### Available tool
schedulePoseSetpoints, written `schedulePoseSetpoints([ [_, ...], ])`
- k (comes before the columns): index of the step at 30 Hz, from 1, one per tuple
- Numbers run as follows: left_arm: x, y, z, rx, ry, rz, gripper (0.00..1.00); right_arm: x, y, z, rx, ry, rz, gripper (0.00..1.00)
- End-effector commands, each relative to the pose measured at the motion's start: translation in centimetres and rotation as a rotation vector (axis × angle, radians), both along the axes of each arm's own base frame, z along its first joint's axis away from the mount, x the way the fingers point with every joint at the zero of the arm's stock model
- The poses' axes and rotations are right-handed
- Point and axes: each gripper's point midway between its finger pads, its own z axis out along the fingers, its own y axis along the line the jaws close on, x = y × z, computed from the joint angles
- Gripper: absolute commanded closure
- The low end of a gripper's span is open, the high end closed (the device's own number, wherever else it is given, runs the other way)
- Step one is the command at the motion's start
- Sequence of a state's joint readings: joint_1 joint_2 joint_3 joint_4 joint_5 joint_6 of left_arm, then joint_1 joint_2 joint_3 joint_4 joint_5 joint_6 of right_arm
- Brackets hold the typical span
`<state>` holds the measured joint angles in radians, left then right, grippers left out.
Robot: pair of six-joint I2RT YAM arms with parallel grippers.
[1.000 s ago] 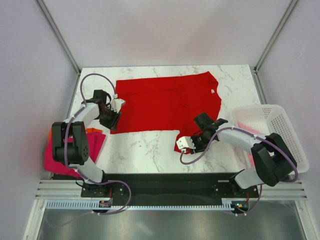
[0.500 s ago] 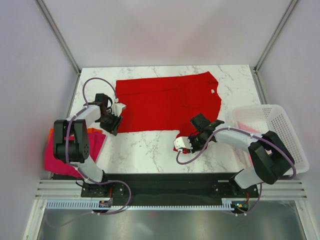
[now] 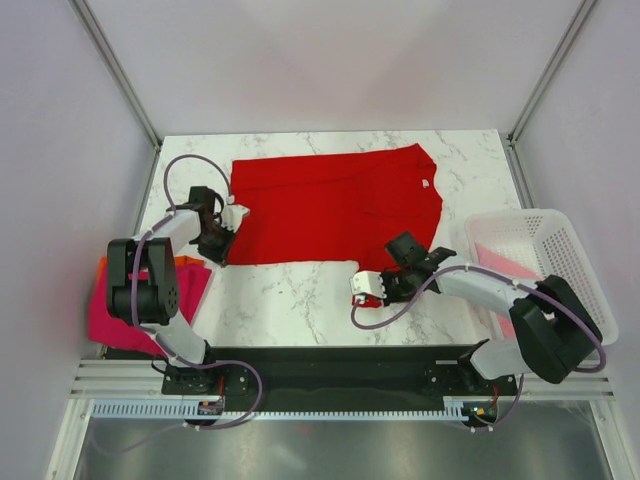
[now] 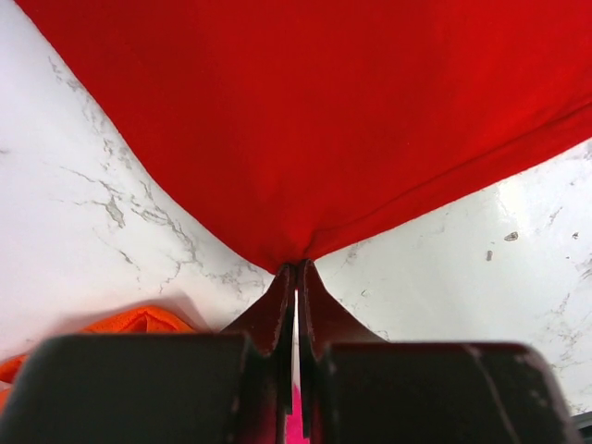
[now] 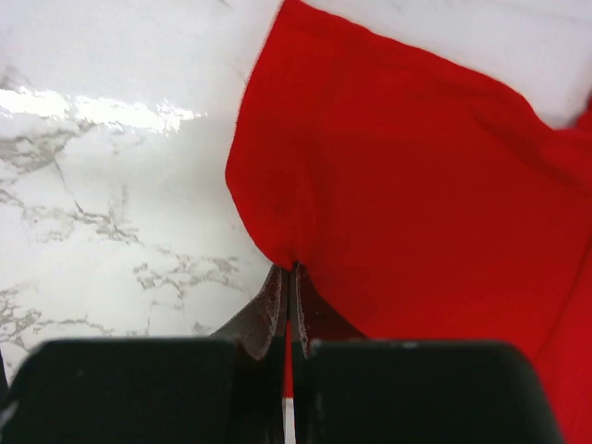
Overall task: Fold and stack the t-shirts
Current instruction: Fold the tshirt
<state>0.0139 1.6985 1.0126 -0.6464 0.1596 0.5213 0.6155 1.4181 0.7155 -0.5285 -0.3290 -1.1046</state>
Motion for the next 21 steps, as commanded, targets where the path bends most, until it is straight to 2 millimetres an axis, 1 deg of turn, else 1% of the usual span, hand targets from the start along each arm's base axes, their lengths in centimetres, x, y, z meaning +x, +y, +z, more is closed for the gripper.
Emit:
schedulePoseSetpoints([
  [1, 0.0, -0.4, -0.3, -0.023, -0.002, 0.008, 0.98, 1.4, -0.6, 2.6, 0.016, -0.096, -0.114, 1.0],
  [2, 0.5, -0.5, 0.9, -0.029, -0.045, 0.004, 0.98, 1.7, -0.7, 3.2, 0.022, -0.108, -0.138, 1.0],
  [3, 0.9, -0.5, 1.6, -0.032, -0.067, 0.0, 0.98, 1.9, -0.8, 3.7, 0.025, -0.119, -0.158, 1.0],
  [5, 1.8, -0.7, 3.5, -0.043, -0.134, -0.01, 0.98, 2.8, -0.8, 5.5, 0.048, -0.156, -0.222, 1.0],
  [7, 2.2, -0.8, 4.3, -0.045, -0.155, -0.017, 0.98, 3.4, -0.7, 7.0, 0.072, -0.177, -0.27, 1.0],
  [8, 2.6, -0.8, 4.9, -0.043, -0.169, -0.019, 0.98, 3.7, -0.9, 7.3, 0.069, -0.191, -0.288, 1.0],
  [10, 2.8, -0.8, 5.2, -0.044, -0.169, -0.027, 0.98, 4.3, -0.8, 8.3, 0.08, -0.21, -0.318, 1.0],
  [15, 4.3, -0.9, 6.6, -0.046, -0.208, -0.045, 0.98, 6.1, -1.1, 10.1, 0.076, -0.277, -0.359, 1.0],
  [16, 4.9, -0.8, 7.1, -0.043, -0.226, -0.048, 0.98, 6.6, -1.0, 10.7, 0.079, -0.295, -0.362, 1.0],
  [20, 5.9, -0.8, 7.9, -0.037, -0.252, -0.061, 0.98, 9.1, -1.5, 12.2, 0.078, -0.366, -0.401, 1.0],
  [21, 6.1, -0.8, 8.1, -0.038, -0.258, -0.062, 0.98, 9.9, -2.1, 12.5, 0.07, -0.382, -0.421, 1.0],
])
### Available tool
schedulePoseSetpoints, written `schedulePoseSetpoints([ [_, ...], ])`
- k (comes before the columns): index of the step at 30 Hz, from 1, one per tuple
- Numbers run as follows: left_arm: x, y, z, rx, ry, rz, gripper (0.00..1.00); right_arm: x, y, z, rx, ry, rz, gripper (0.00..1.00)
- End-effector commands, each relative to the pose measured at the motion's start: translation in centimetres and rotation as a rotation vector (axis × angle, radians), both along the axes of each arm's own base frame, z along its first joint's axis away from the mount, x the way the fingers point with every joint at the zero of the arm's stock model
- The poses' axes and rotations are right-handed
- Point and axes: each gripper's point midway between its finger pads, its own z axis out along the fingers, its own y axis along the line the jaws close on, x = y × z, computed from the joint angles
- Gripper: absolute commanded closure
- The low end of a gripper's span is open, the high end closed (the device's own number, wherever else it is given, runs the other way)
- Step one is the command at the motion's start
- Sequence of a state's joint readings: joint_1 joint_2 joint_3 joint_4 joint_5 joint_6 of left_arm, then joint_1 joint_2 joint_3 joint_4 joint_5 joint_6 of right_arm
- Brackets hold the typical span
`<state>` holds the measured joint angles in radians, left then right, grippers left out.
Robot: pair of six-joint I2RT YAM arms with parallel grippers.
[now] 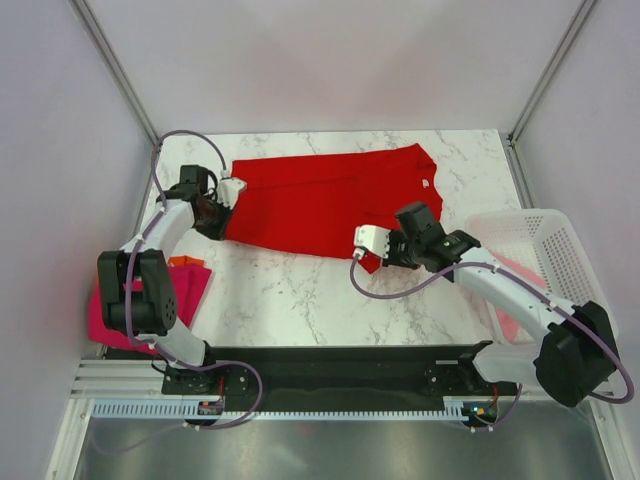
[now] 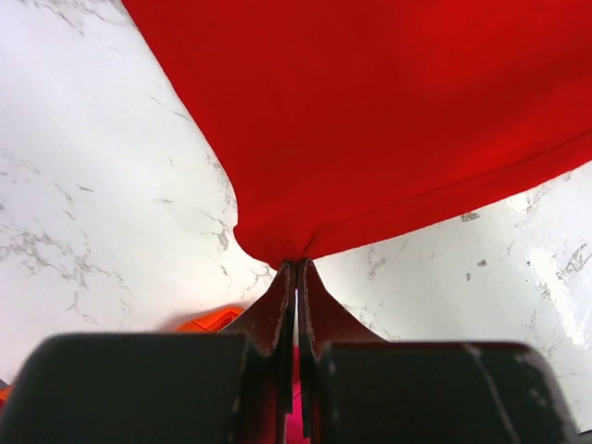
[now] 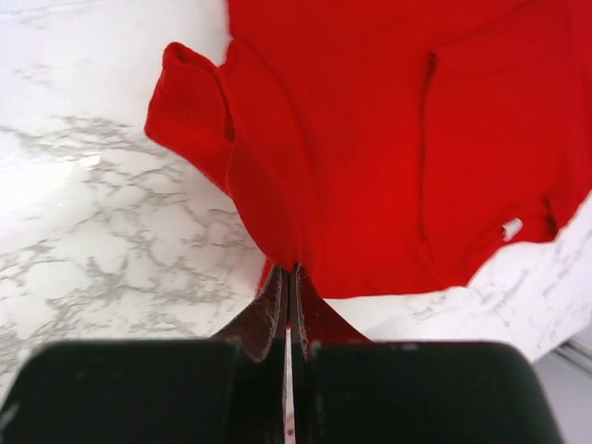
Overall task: Fold and stack the t-shirts
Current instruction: Fold the tshirt
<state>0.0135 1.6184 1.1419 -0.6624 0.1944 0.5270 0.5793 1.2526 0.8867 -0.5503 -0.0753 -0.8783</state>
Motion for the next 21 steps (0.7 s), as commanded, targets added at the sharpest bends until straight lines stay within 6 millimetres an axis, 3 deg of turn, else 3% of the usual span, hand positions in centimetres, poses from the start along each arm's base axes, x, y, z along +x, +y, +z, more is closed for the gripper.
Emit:
schedulePoseSetpoints([
  [1, 1.8, -0.2, 1.9, -0.006, -0.064, -0.044, 0.98, 3.9, -0.5, 3.0, 0.008, -0.11, -0.075, 1.0],
  [12, 5.1, -0.3, 3.1, -0.023, -0.097, -0.013, 0.98, 13.2, -2.1, 7.8, 0.03, -0.254, -0.18, 1.0],
  [21, 8.4, -0.3, 3.4, -0.028, -0.037, -0.004, 0.98, 18.8, -2.1, 10.4, 0.038, -0.366, -0.231, 1.0],
])
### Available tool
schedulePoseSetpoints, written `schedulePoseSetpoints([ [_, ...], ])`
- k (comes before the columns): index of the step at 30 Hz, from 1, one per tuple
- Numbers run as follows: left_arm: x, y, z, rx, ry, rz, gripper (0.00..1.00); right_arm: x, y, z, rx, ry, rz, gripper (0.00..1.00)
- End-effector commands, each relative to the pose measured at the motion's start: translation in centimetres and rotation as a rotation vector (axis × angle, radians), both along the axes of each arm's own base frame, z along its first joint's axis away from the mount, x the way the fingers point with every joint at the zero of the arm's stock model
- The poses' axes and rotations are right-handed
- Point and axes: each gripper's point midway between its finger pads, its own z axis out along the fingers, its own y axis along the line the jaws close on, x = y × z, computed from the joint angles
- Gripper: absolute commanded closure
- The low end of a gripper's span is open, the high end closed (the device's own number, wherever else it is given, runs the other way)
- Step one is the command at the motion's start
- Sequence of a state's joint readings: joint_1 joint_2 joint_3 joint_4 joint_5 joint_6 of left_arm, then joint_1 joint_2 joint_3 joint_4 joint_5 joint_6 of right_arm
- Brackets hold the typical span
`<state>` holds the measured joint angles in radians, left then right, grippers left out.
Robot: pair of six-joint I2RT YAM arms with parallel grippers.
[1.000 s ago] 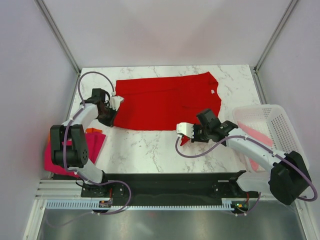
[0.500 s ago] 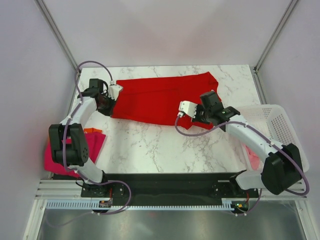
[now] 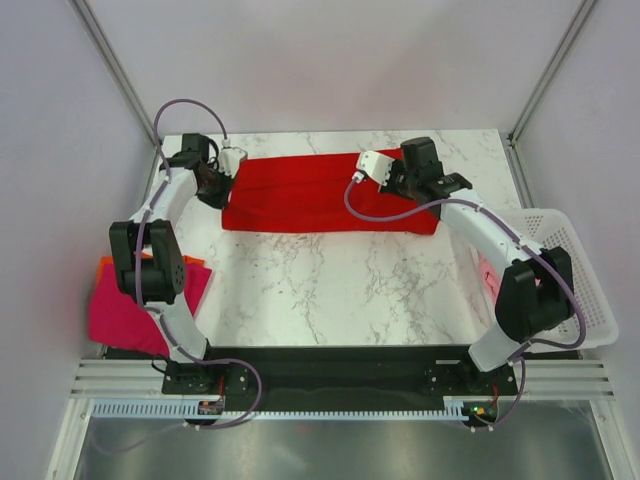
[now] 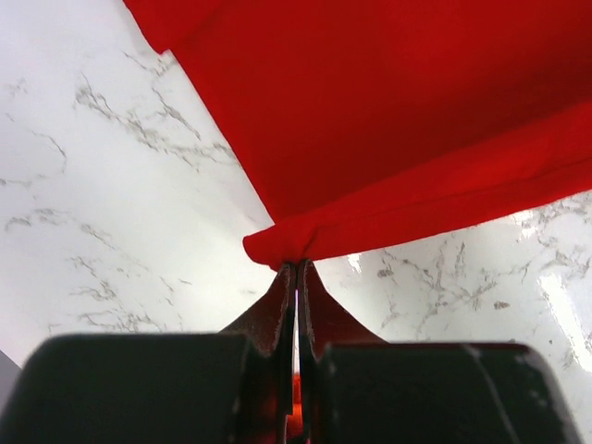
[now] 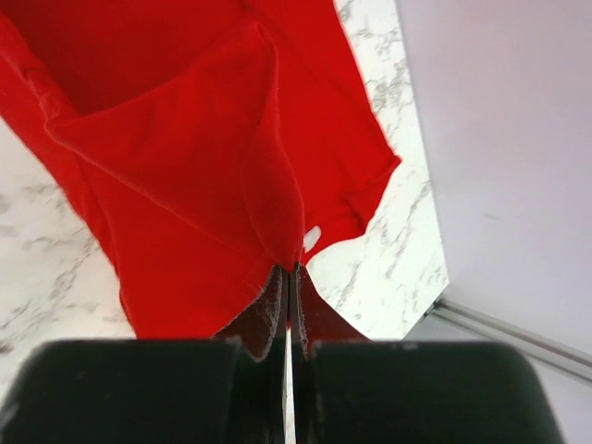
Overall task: Fold and stack the t-shirts
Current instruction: Fold the tshirt
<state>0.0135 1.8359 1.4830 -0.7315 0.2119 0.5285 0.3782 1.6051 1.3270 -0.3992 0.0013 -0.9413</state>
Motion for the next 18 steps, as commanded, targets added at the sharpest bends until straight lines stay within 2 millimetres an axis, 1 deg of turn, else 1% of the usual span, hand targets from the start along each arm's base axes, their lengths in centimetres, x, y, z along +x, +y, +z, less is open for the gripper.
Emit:
schedulePoseSetpoints([
  [1, 1.2, -0.1, -0.1, -0.016, 0.045, 0.008, 0.98, 3.5, 0.1, 3.1, 0.009, -0.114, -0.028, 1.0],
  [2, 2.2, -0.1, 0.8, -0.024, 0.025, 0.017, 0.98, 4.0, 0.2, 3.3, 0.014, -0.127, -0.03, 1.0],
  [3, 2.4, -0.2, 0.7, -0.027, 0.034, 0.018, 0.98, 4.6, 0.2, 3.4, 0.012, -0.132, -0.032, 1.0],
  [4, 3.3, -0.2, 0.9, -0.029, 0.026, 0.021, 0.98, 5.4, 0.4, 3.5, 0.01, -0.14, -0.036, 1.0],
  [6, 3.8, -0.2, 0.8, -0.033, 0.037, 0.028, 0.98, 6.4, 0.3, 3.6, 0.007, -0.15, -0.044, 1.0],
  [7, 4.5, -0.1, 1.4, -0.032, 0.019, 0.03, 0.98, 7.2, 0.5, 3.5, 0.007, -0.154, -0.042, 1.0],
  [8, 4.8, -0.1, 0.8, -0.031, 0.032, 0.031, 0.98, 7.7, 0.4, 3.5, 0.005, -0.16, -0.045, 1.0],
  [9, 5.0, 0.0, 0.6, -0.028, 0.04, 0.032, 0.98, 8.4, 0.5, 3.2, -0.002, -0.161, -0.045, 1.0],
  [10, 5.7, 0.0, 1.3, -0.026, 0.021, 0.035, 0.98, 8.8, 0.3, 3.0, -0.005, -0.164, -0.049, 1.0],
  [11, 6.1, 0.0, 0.5, -0.026, 0.035, 0.038, 0.98, 9.2, 0.5, 3.0, -0.004, -0.168, -0.046, 1.0],
  [12, 6.5, 0.1, 0.5, -0.025, 0.034, 0.042, 0.98, 10.0, 0.4, 2.6, -0.007, -0.166, -0.05, 1.0],
  [13, 7.1, 0.2, 1.1, -0.022, 0.018, 0.047, 0.98, 10.3, 0.3, 2.5, -0.012, -0.166, -0.048, 1.0],
  [14, 7.4, 0.2, 0.3, -0.022, 0.035, 0.05, 0.98, 10.7, 0.3, 2.2, -0.015, -0.167, -0.047, 1.0],
  [15, 7.7, 0.1, 0.0, -0.022, 0.042, 0.052, 0.98, 11.3, 0.4, 1.8, -0.021, -0.164, -0.046, 1.0],
  [16, 8.1, 0.2, 0.5, -0.022, 0.033, 0.054, 0.98, 11.6, 0.5, 1.7, -0.024, -0.165, -0.043, 1.0],
  [17, 8.2, 0.2, 0.4, -0.021, 0.036, 0.054, 0.98, 11.9, 0.5, 1.4, -0.022, -0.163, -0.044, 1.0],
  [18, 8.5, 0.3, -0.4, -0.019, 0.048, 0.059, 0.98, 12.6, 0.4, 1.0, -0.023, -0.16, -0.048, 1.0],
])
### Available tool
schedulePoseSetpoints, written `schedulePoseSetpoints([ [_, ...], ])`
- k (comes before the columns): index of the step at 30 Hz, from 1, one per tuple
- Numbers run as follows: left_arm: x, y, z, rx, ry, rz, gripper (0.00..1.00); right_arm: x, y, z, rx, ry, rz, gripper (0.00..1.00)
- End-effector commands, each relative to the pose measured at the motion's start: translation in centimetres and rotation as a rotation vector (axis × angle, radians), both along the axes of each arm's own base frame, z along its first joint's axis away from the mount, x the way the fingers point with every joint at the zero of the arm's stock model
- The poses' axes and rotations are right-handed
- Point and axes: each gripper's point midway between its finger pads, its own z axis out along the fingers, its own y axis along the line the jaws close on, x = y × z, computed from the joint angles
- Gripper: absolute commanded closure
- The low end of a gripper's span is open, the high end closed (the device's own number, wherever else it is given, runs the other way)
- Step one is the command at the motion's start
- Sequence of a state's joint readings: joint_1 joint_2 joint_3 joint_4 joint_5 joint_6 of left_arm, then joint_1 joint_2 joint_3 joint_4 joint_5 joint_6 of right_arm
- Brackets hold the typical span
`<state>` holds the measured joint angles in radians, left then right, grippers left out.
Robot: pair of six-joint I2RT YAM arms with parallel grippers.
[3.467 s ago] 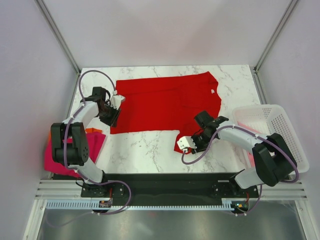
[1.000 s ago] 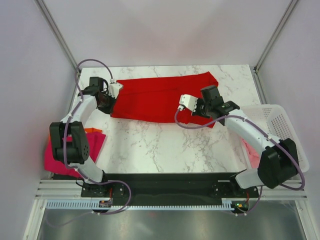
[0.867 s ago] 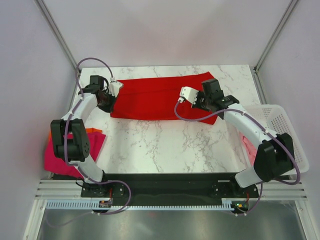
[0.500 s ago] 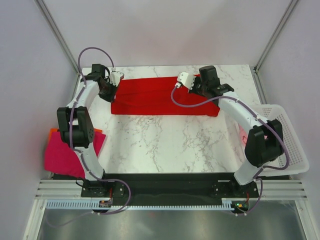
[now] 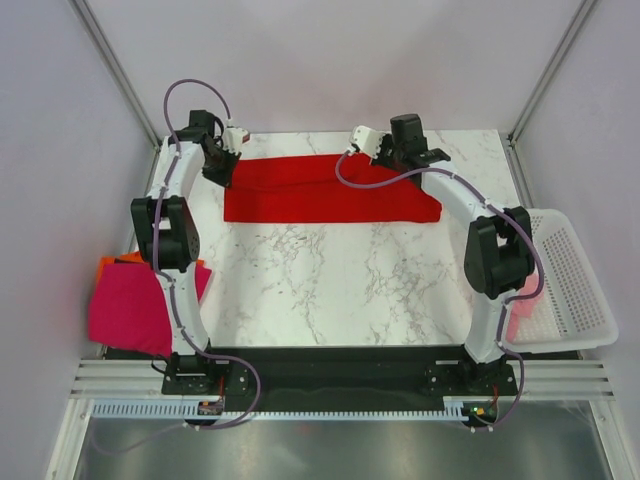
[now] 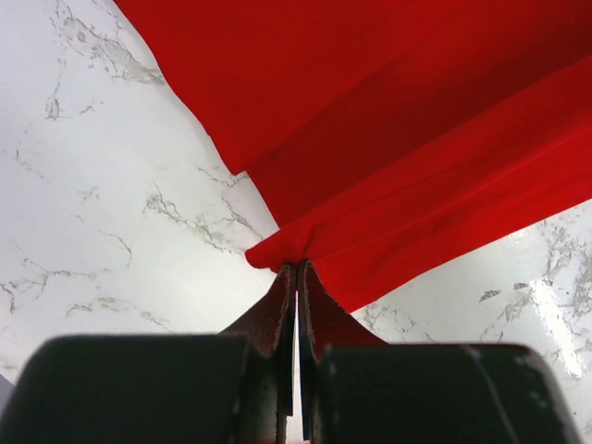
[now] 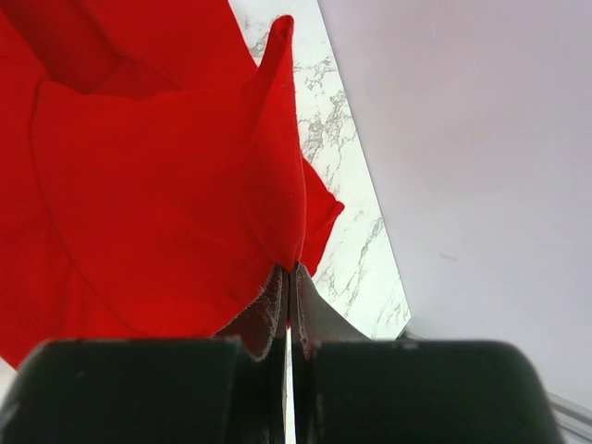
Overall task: Fold and stack the t-shirts
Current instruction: Fold the tshirt
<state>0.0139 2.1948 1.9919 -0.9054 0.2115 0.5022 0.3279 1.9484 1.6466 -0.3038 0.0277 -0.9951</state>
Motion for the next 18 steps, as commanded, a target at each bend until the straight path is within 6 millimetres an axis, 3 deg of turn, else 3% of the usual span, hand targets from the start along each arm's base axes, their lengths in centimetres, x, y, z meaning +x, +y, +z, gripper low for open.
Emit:
schedulePoseSetpoints([
  [1, 0.8, 0.3, 0.3, -0.008, 0.012, 0.037, 0.98, 2.5, 0.0, 1.8, 0.006, -0.073, -0.008, 1.0],
  [18, 2.8, 0.8, -2.0, 0.016, 0.032, 0.067, 0.98, 8.3, 0.1, -1.0, -0.026, -0.09, -0.007, 1.0],
])
